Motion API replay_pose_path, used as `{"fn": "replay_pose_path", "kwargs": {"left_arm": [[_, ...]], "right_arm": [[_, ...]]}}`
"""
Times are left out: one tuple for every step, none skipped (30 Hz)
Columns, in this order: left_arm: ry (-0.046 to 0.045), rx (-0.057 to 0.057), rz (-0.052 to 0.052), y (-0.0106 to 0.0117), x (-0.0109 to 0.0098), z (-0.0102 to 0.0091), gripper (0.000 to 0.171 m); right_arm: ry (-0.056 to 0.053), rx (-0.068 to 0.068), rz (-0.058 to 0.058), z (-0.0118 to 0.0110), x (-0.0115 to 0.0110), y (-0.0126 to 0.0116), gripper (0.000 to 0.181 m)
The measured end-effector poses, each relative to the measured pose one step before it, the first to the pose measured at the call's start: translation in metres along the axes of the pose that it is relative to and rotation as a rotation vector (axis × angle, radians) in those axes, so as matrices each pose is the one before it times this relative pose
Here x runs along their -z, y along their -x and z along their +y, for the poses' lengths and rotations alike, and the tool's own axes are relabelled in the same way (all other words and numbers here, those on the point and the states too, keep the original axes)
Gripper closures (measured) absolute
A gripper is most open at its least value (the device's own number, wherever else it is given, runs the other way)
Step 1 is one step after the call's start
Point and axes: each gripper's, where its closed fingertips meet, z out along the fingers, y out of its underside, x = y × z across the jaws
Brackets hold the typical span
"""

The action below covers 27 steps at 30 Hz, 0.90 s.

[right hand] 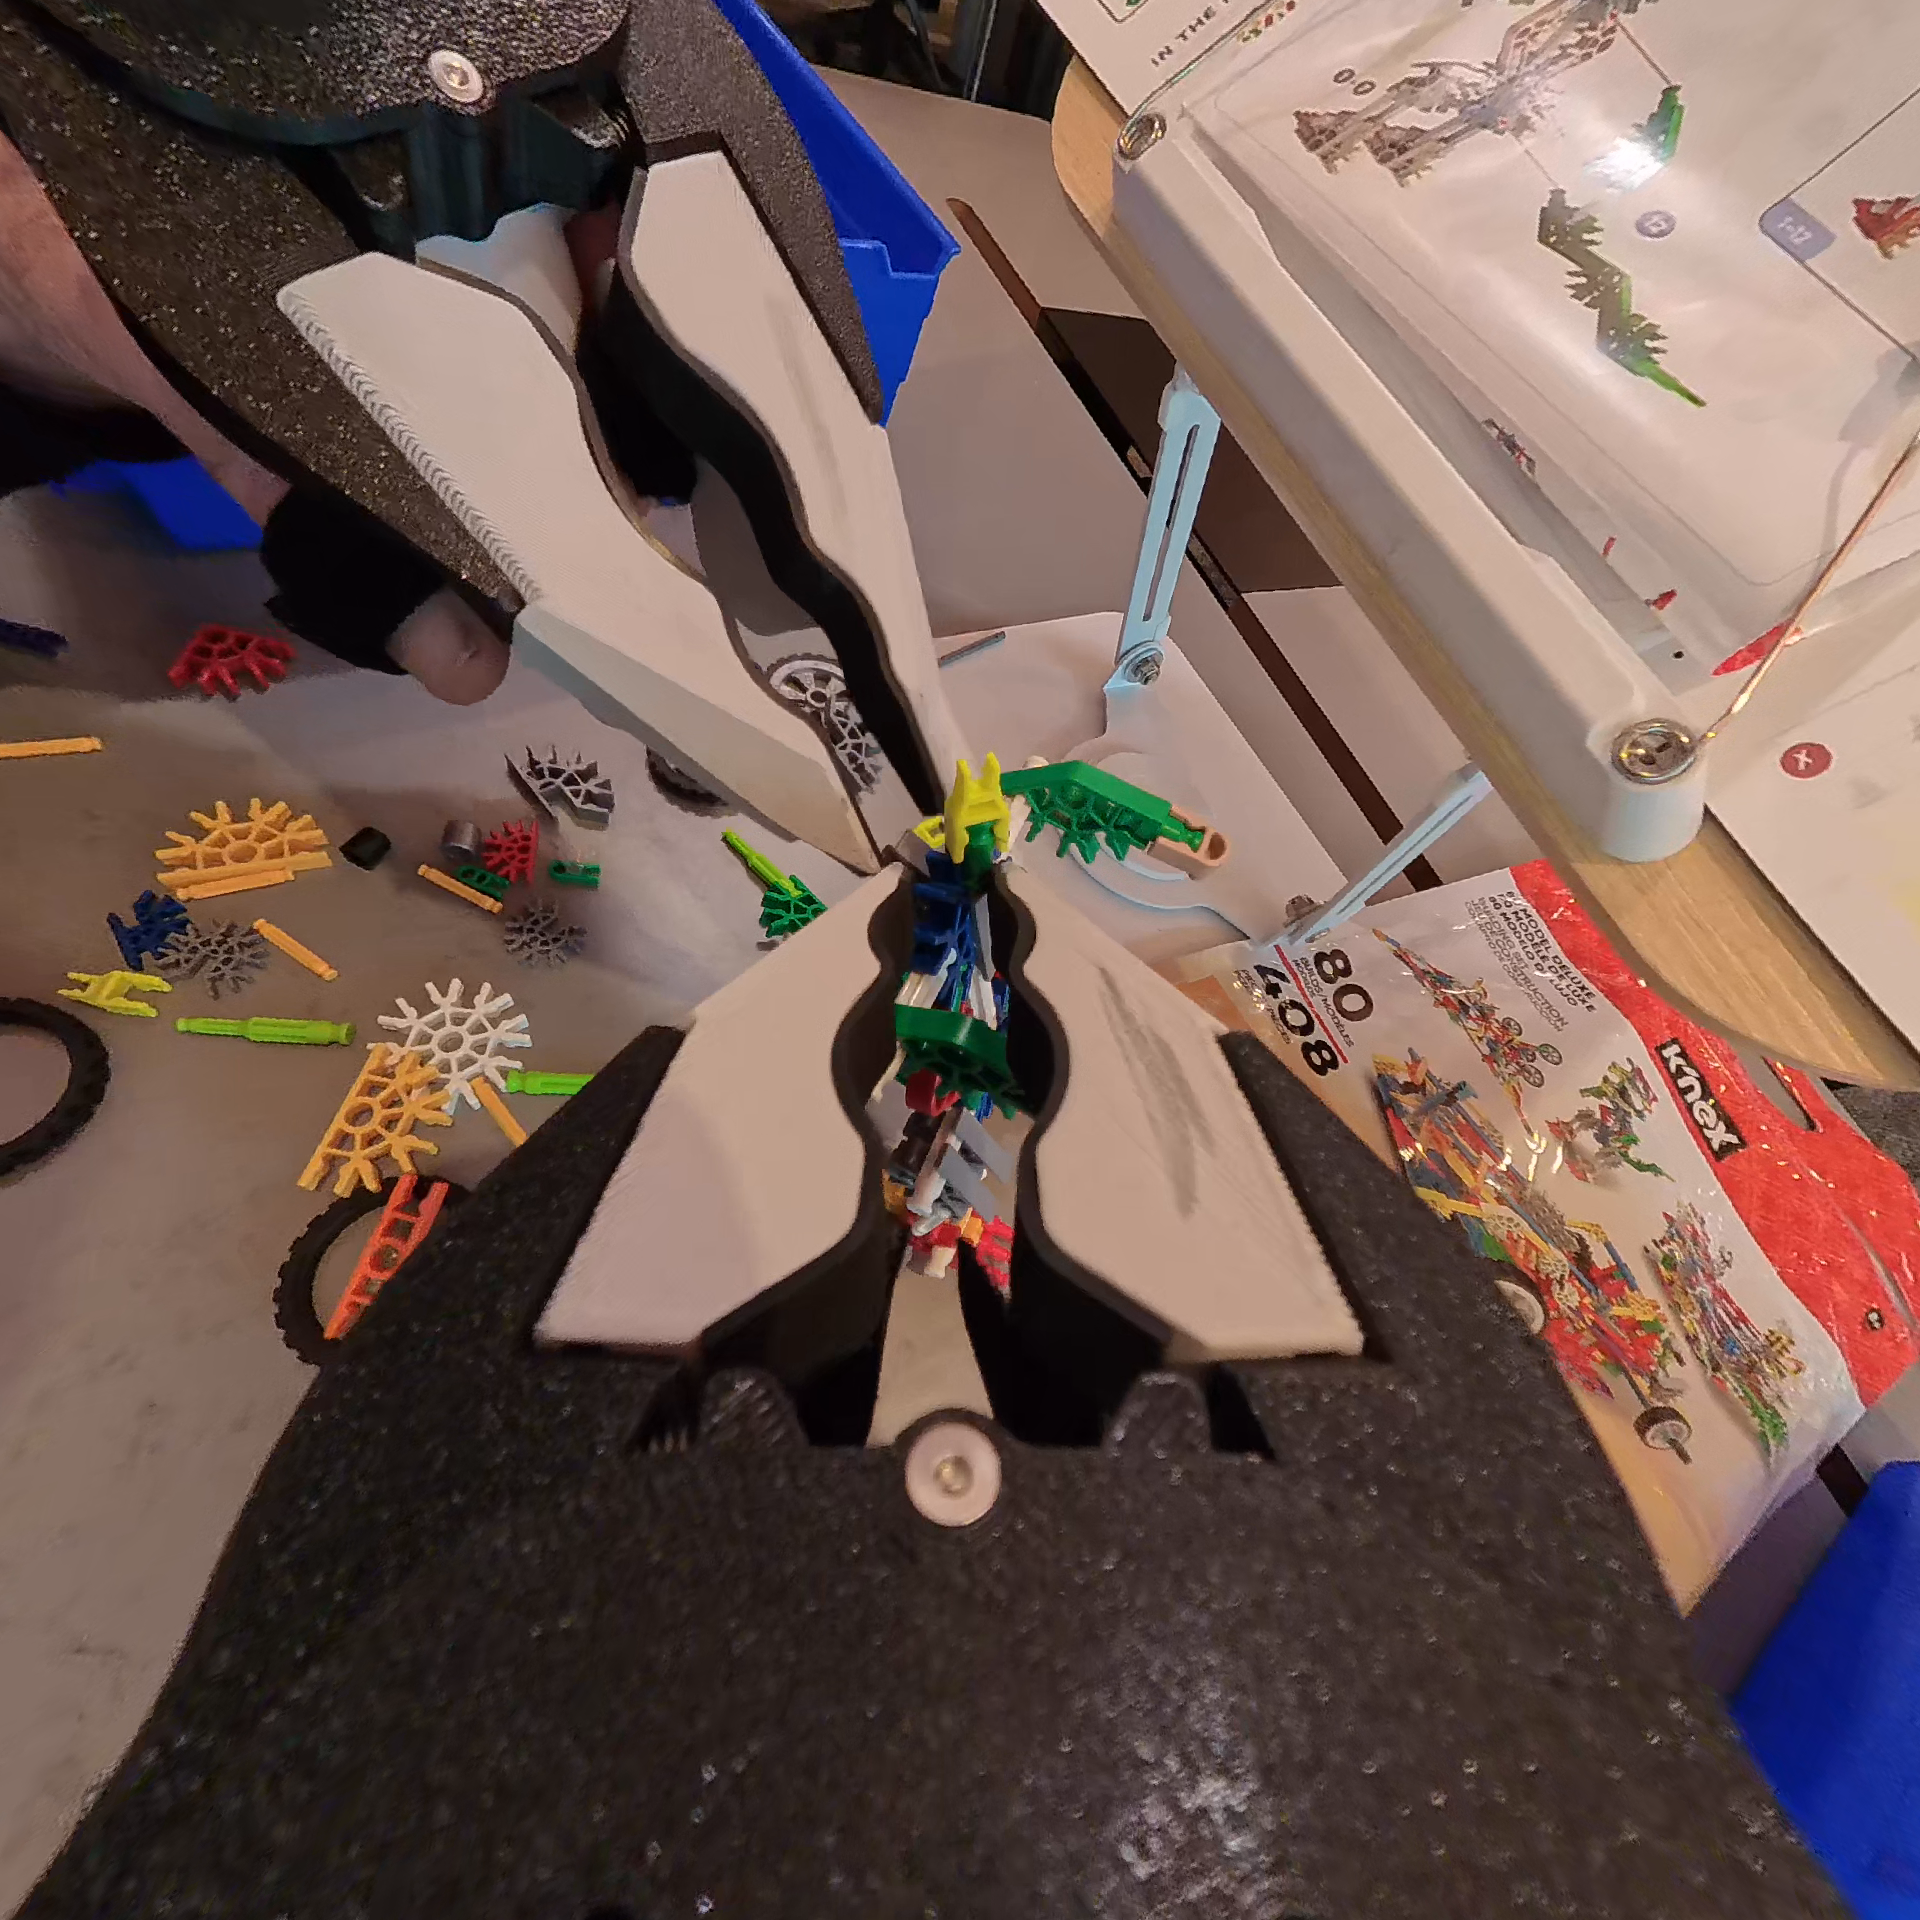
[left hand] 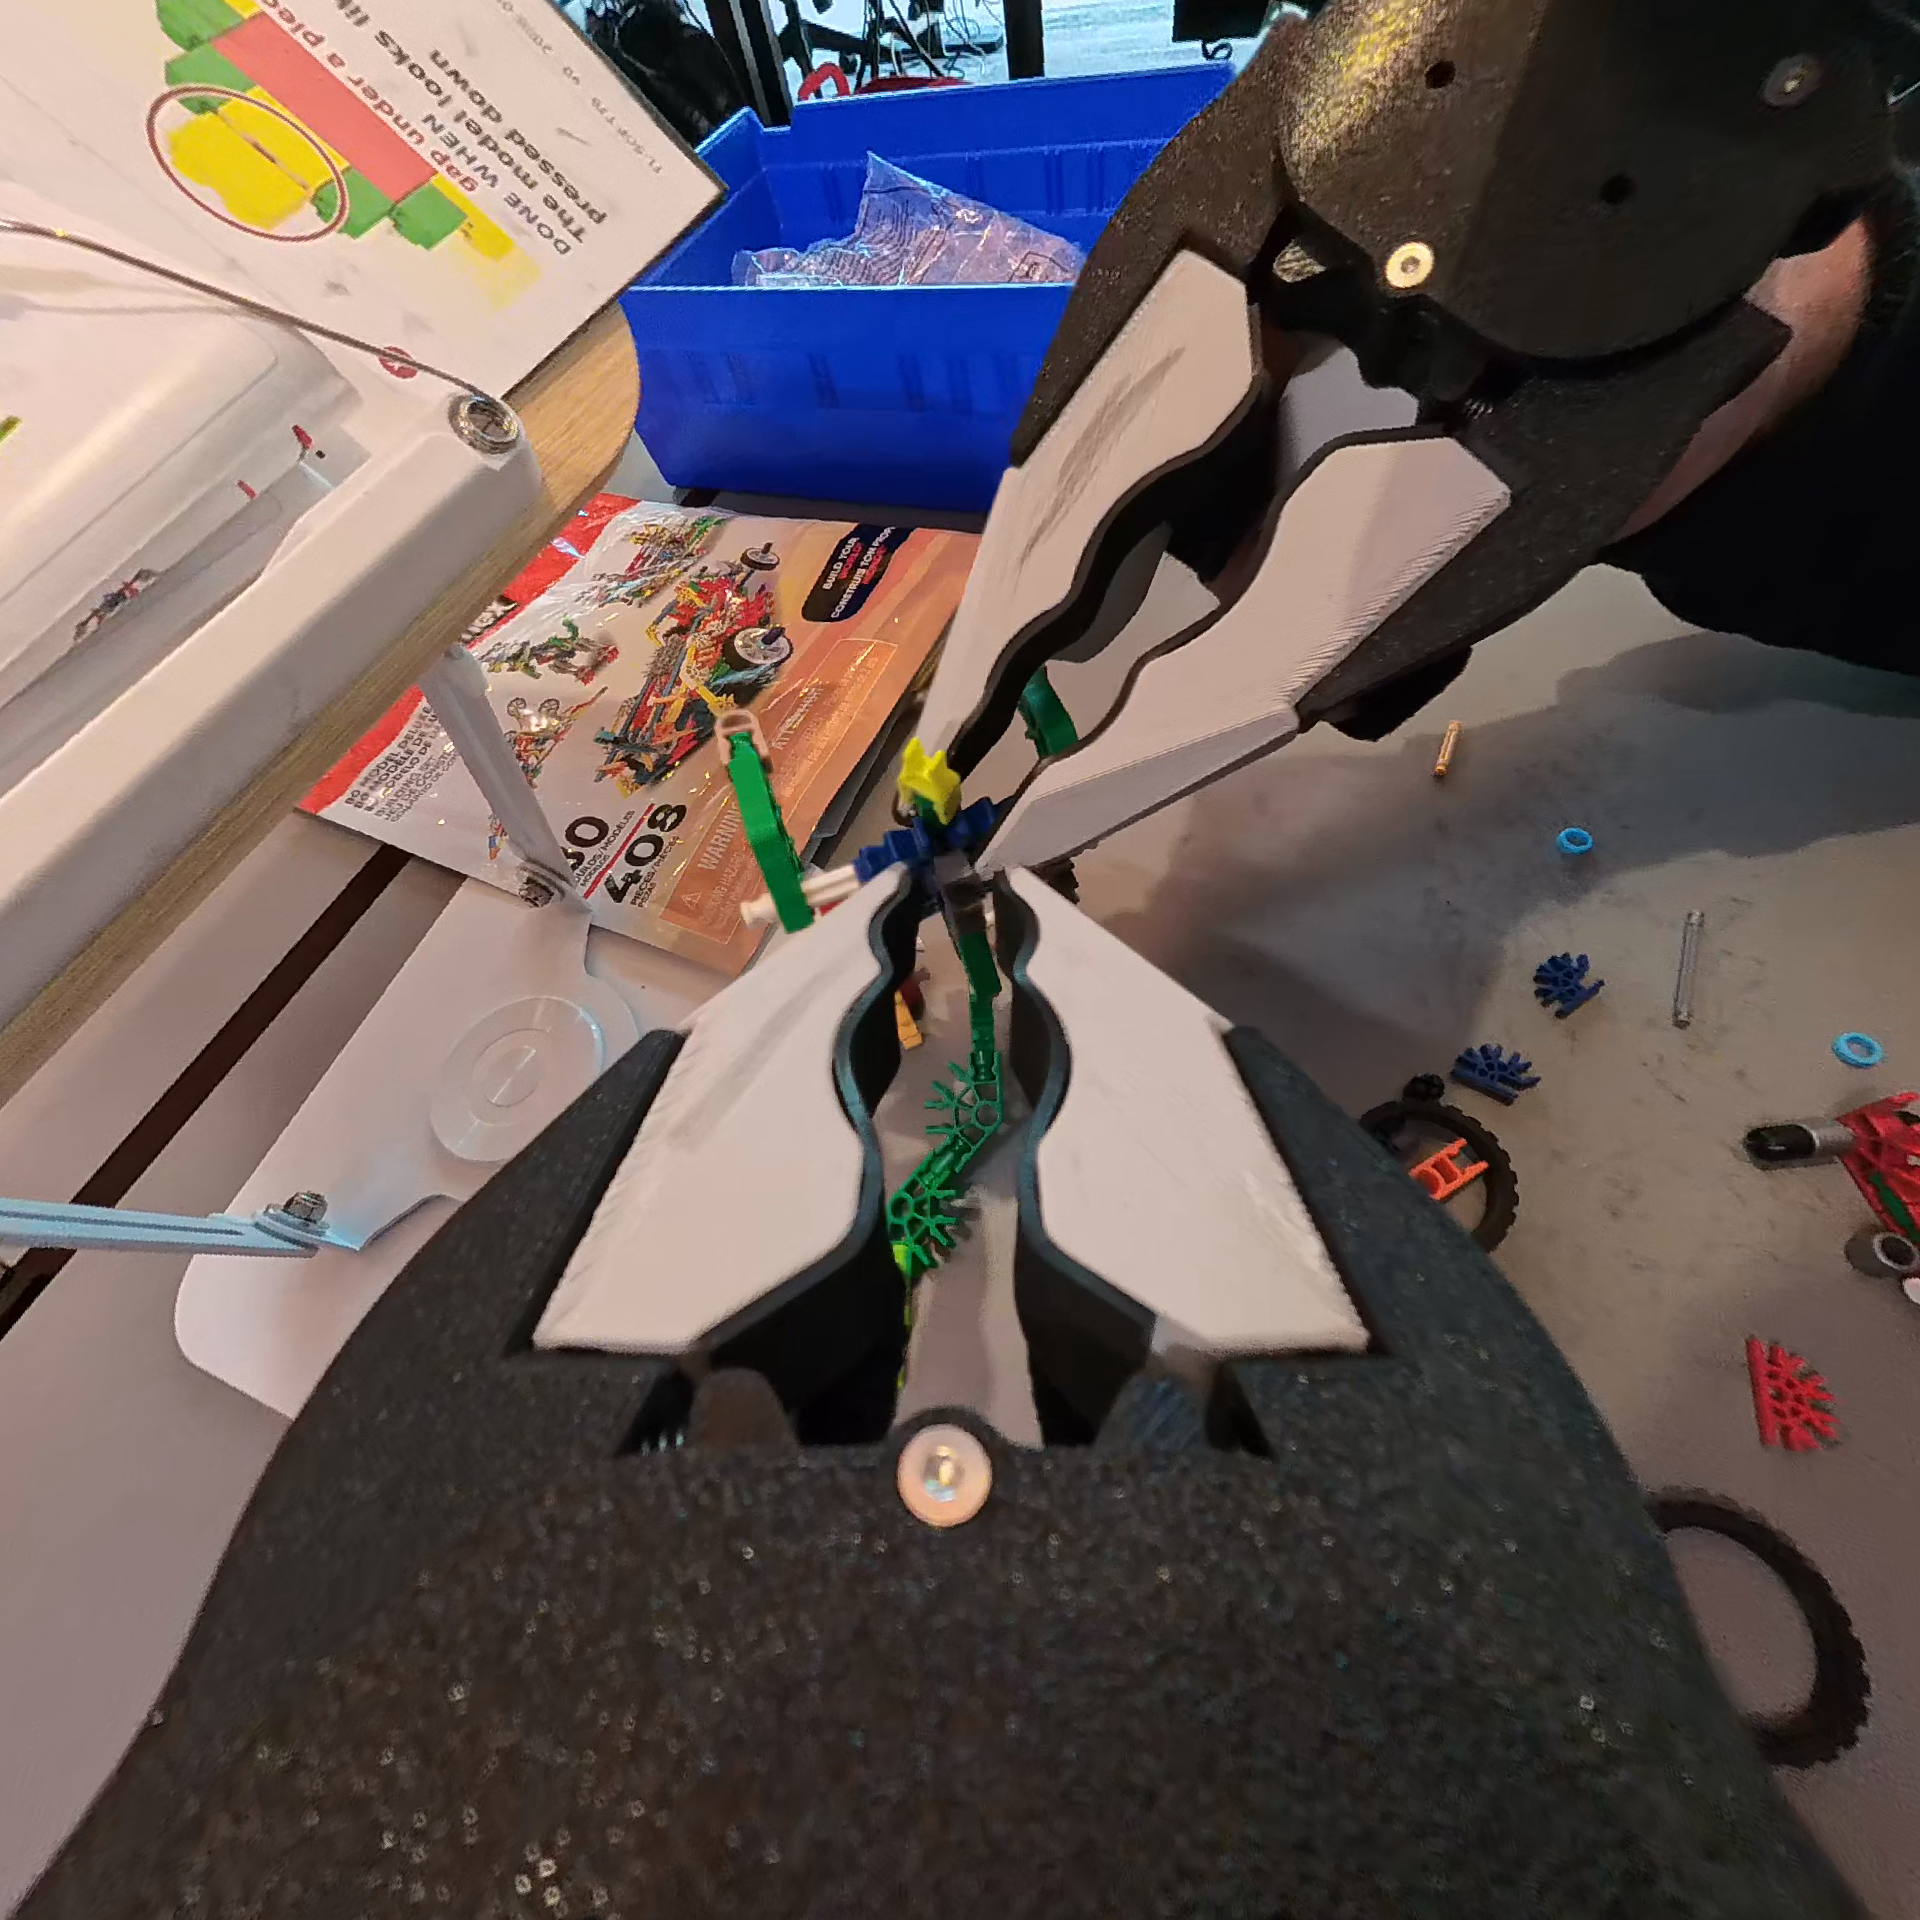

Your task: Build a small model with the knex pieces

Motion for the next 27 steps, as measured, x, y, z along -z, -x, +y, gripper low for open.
{"fn": "replay_pose_path", "kwargs": {"left_arm": [[-0.00506, 0.0054, 0.0012, 0.00097, 0.00148, -0.00074, 0.159], [-0.00377, 0.0021, 0.0000, 0.00039, 0.00081, -0.00068, 0.159], [0.00291, -0.0012, 0.0004, -0.00064, -0.00023, 0.00007, 0.160], [0.00981, -0.0049, 0.0003, -0.00094, -0.00059, 0.00118, 0.159], [0.00585, -0.0027, 0.0070, -0.00199, -0.00045, 0.00049, 0.157], [-0.00392, 0.0036, 0.0141, -0.00261, -0.00031, -0.00100, 0.155], [-0.00737, 0.0033, 0.0005, -0.00025, -0.00020, -0.00143, 0.155], [0.00452, -0.0023, -0.0058, 0.00074, -0.00065, 0.00077, 0.154], [0.01231, -0.0060, -0.0114, 0.00150, -0.00137, 0.00238, 0.154], [0.01176, -0.0045, -0.0114, 0.00130, -0.00187, 0.00247, 0.155], [0.00973, -0.0016, -0.0075, 0.00076, -0.00184, 0.00196, 0.154], [-0.00191, 0.0017, -0.0008, -0.00012, -0.00116, 0.00007, 0.155], [-0.00412, 0.0050, 0.0027, 0.00013, -0.00025, -0.00027, 0.155], [-0.00873, 0.0067, 0.0038, 0.00029, 0.00011, -0.00104, 0.156], [-0.00799, 0.0045, 0.0008, 0.00037, -0.00003, -0.00092, 0.159], [-0.00574, -0.0010, 0.0034, -0.00067, -0.00031, -0.00069, 0.161], [0.00209, -0.0080, -0.0064, 0.00020, -0.00102, 0.00036, 0.161], [0.00203, -0.0137, -0.0092, 0.00042, -0.00103, 0.00044, 0.162], [0.00281, -0.0117, -0.0064, 0.00059, -0.00091, 0.00094, 0.162], [0.00070, -0.0038, -0.0029, 0.00057, -0.00067, 0.00084, 0.163], [-0.00144, 0.0013, 0.0021, 0.00017, -0.00052, 0.00063, 0.163], [-0.00524, 0.0006, 0.0022, 0.00016, -0.00025, -0.00009, 0.164], [-0.00539, 0.0004, 0.0012, 0.00016, -0.00007, -0.00040, 0.165], [-0.00266, -0.0048, -0.0003, 0.00026, 0.00016, -0.00022, 0.166], [-0.00390, -0.0043, 0.0000, 0.00014, 0.00047, -0.00054, 0.167], [-0.00542, 0.0003, 0.0035, -0.00015, 0.00073, -0.00091, 0.167], [-0.00382, -0.0017, 0.0038, -0.00026, 0.00076, -0.00067, 0.167]], "right_arm": [[-0.0021, -0.0031, -0.0032, -0.00066, -0.00038, 0.00100, 0.169], [0.0014, -0.0056, 0.0005, -0.00014, -0.00033, 0.00028, 0.169], [0.0033, -0.0072, 0.0030, 0.00014, -0.00030, -0.00053, 0.169], [0.0020, -0.0099, 0.0019, 0.00027, 0.00000, -0.00086, 0.169], [-0.0001, -0.0118, 0.0003, 0.00011, 0.00008, -0.00092, 0.169], [-0.0002, -0.0095, -0.0011, 0.00008, 0.00012, -0.00044, 0.169], [0.0005, -0.0020, 0.0004, -0.00009, -0.00009, -0.00001, 0.169], [0.0012, 0.0014, 0.0023, -0.00010, -0.00006, 0.00021, 0.169], [0.0013, -0.0016, 0.0005, -0.00016, -0.00029, 0.00047, 0.169], [-0.0002, -0.0020, -0.0022, -0.00046, -0.00029, 0.00097, 0.169], [-0.0007, -0.0004, 0.0000, -0.00049, -0.00033, 0.00080, 0.169], [0.0003, 0.0007, 0.0046, -0.00016, 0.00000, -0.00045, 0.169], [-0.0002, -0.0055, 0.0013, -0.00018, 0.00037, -0.00055, 0.169], [-0.0032, -0.0105, -0.0006, -0.00065, 0.00057, -0.00063, 0.169], [-0.0028, -0.0074, 0.0020, -0.00079, 0.00049, -0.00077, 0.169], [0.0024, -0.0013, 0.0045, -0.00008, 0.00025, -0.00058, 0.169], [0.0061, 0.0029, 0.0073, 0.00045, 0.00008, -0.00047, 0.169], [0.0067, 0.0008, 0.0070, 0.00067, -0.00027, -0.00031, 0.169], [0.0049, 0.0006, 0.0064, 0.00067, -0.00060, -0.00025, 0.169], [0.0025, 0.0041, 0.0049, 0.00065, -0.00051, -0.00011, 0.169], [0.0009, 0.0033, 0.0009, 0.00035, -0.00018, 0.00002, 0.169], [-0.0009, 0.0004, -0.0021, -0.00002, 0.00021, 0.00004, 0.169], [-0.0028, 0.0025, -0.0029, -0.00024, 0.00023, 0.00015, 0.169], [-0.0057, 0.0070, -0.0020, -0.00058, 0.00056, 0.00006, 0.169], [-0.0089, 0.0086, -0.0013, -0.00097, 0.00058, 0.00005, 0.169], [-0.0080, 0.0031, -0.0042, -0.00077, 0.00063, 0.00021, 0.169], [-0.0060, 0.0002, -0.0066, -0.00053, 0.00048, 0.00035, 0.169]]}}
